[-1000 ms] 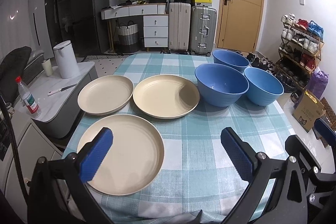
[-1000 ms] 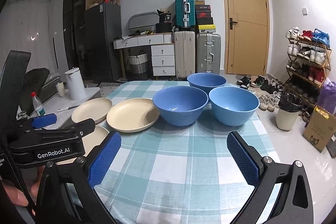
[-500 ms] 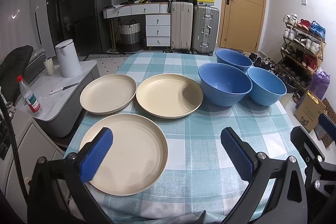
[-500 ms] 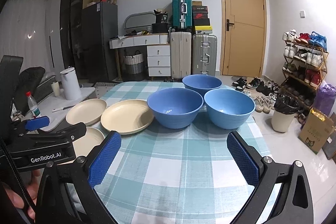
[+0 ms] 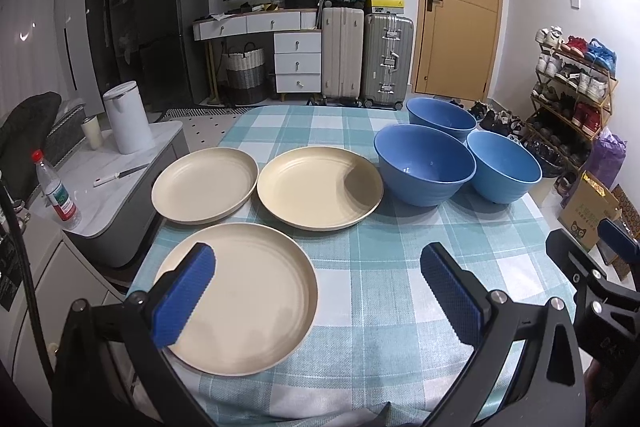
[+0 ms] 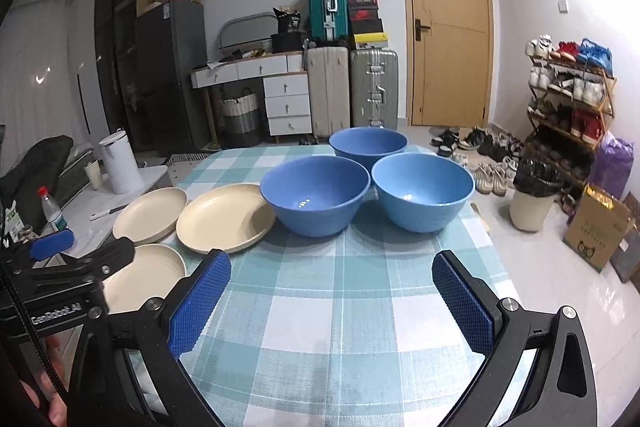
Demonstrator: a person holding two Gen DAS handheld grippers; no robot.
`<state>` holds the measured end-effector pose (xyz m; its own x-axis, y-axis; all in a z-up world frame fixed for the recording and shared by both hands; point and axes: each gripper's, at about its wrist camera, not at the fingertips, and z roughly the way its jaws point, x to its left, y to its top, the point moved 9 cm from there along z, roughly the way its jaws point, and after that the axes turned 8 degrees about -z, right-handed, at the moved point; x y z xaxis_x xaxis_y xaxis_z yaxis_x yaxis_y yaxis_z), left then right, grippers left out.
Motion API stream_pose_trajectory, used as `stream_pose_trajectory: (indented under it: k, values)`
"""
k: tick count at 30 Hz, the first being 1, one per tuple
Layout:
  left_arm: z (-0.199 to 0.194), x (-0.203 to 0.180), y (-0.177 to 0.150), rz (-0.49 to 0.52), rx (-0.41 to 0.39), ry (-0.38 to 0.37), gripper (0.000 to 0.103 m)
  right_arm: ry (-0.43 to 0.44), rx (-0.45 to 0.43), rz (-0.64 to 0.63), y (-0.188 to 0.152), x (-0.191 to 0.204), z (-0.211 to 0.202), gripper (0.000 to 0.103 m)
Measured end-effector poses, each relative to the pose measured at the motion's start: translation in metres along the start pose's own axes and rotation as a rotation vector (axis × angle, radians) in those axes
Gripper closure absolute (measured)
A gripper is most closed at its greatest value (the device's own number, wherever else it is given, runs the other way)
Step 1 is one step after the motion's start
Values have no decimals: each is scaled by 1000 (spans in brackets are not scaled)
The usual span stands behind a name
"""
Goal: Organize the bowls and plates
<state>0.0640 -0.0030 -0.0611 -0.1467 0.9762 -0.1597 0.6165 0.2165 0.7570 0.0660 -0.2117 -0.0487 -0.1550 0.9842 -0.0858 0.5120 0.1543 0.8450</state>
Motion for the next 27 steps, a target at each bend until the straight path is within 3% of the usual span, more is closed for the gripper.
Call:
stream_pose_trajectory:
  k: [4,8,11,13,17,21,24,27]
  values:
    - [-3,-6,1,17,-4,-52,0,-17,-10,-16,2,-2,3,0]
    - [-4,0,9,44,-28,-2,0,-12,-33,-58,10,6,5,0]
    - [0,8,16,100,-31,57,0,43,-60,-80,19,16,4,0]
    - [4,15,22,101,-25,56,0,82,-75,-92,29,24,3,0]
    - [8,44,41,-1,-20,-4,0,163,-92,-137,61,45,8,0]
    - [18,86,65,-63,-42,47,0,275,-95,-193,95,78,18,0]
    - [38,126,77,-147,7,68,0,410,-72,-231,126,112,33,0]
    - [63,158,83,-200,62,49,0,490,-54,-260,154,142,51,0]
